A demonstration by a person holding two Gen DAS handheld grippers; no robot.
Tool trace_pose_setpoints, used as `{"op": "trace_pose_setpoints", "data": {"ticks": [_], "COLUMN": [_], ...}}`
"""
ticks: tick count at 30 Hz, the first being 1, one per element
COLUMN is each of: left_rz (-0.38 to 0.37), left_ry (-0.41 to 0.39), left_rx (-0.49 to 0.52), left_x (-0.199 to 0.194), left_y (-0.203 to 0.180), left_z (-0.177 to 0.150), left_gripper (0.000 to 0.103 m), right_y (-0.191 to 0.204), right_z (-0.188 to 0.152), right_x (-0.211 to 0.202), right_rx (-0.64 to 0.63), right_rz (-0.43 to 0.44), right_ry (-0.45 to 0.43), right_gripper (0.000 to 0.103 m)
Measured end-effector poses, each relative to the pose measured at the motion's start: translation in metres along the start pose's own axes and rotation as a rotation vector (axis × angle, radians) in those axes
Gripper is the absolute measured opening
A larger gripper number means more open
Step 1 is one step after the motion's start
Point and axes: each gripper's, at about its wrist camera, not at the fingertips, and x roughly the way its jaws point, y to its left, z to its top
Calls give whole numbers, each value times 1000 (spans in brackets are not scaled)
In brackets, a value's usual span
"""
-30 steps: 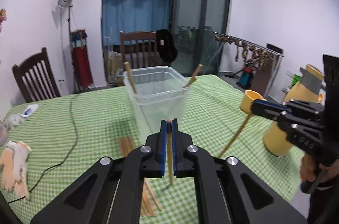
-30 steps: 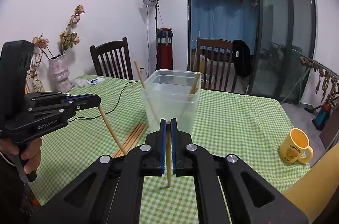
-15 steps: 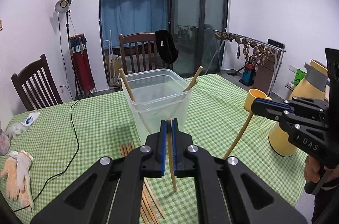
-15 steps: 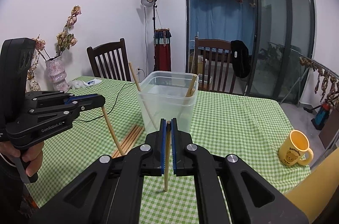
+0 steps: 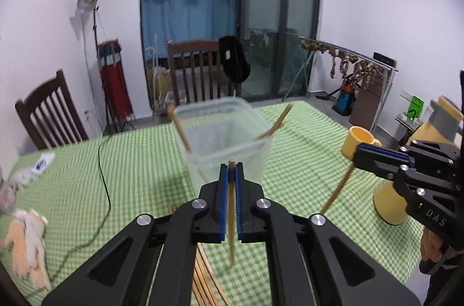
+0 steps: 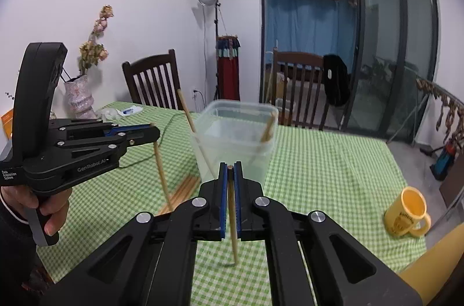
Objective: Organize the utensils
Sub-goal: 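Lower both held chopsticks upright toward the clear container, then insert the left gripper's chopstick into the container while the right gripper inserts its own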
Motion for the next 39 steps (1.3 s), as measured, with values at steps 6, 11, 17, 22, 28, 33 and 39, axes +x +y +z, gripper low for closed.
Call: {"op": "trace_pose_setpoints", "data": {"ticks": [6, 11, 17, 22, 28, 33, 39], "left_rz": [-48, -50, 1, 14, 24, 6, 36], "left_ry": [-5, 15, 49, 57, 11, 40, 189], "left_rx": [36, 41, 8, -33, -48, -59, -18], "left_x": [-29, -26, 14, 46, 69, 111, 166], "left_y": [2, 15, 38, 54, 64, 68, 69], "left_z": [84, 163, 217, 238, 255, 234, 188], "left_gripper": [2, 2, 2, 2, 2, 2, 2], "right_y": [-3, -24, -50, -65, -62, -61, -58], "right_z": [87, 166, 209, 223, 229, 199, 146], "right_x": [-26, -9, 38, 71, 99, 137, 193], "right_rx": [-62, -58, -41, -5, -5, 2, -18], "right_rz": [61, 75, 12, 11, 12, 38, 36], "right_ry": [-65, -42, 5, 11, 3, 78, 275], "right_gripper": [4, 4, 4, 4, 4, 4, 5]}}
